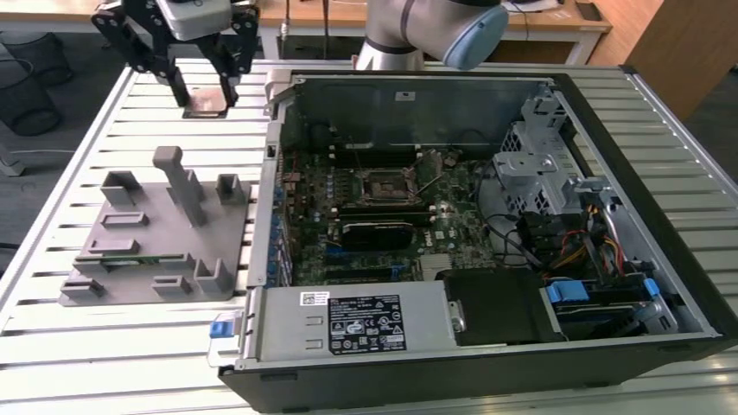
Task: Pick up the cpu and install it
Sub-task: 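Pick up the cpu and move it towards the insertion slot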
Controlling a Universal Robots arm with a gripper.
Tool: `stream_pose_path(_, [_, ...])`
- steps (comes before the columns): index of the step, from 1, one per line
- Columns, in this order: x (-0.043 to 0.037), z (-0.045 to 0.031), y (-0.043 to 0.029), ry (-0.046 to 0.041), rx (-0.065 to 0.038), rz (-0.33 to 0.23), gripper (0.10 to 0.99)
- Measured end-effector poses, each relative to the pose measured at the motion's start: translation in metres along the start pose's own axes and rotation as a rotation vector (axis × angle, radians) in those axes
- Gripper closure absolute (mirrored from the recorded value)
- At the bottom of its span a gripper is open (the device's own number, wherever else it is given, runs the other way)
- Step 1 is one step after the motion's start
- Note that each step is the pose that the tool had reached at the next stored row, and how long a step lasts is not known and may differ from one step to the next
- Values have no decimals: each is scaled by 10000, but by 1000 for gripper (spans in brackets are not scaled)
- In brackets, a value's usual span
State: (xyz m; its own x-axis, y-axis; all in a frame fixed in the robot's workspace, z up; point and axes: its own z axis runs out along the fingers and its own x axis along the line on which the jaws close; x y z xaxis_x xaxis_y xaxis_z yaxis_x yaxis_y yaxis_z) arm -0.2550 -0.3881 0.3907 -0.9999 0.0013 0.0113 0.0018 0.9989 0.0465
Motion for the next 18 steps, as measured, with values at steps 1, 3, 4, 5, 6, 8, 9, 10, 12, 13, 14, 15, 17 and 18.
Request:
stream_pose_path(1, [-44,1,0,0,0,1,553])
stream_pose_path(3, [-134,1,1,1,0,2,553])
stream_pose_path(4, [-180,2,0,1,0,1,553])
stream_pose_path(5, [-225,3,0,0,0,-1,553])
stream_pose_path(6, [-269,3,1,1,0,0,553])
stream_pose_path(8, [-362,3,1,2,1,1,553])
stream_pose_path(9, [-409,4,1,0,-1,0,553])
stream_pose_path(10, [-453,5,1,0,-1,1,553])
stream_pose_path(12, [-542,5,2,0,-1,1,553])
stream_pose_path(13, [-587,5,2,2,0,1,553])
stream_pose_path(14, [-636,5,3,1,0,0,553])
stream_pose_path(15, [-681,6,4,0,-1,1,553])
stream_pose_path(17, [-771,7,7,0,-2,0,553])
stream_pose_path(18, [-811,8,12,1,-2,0,553])
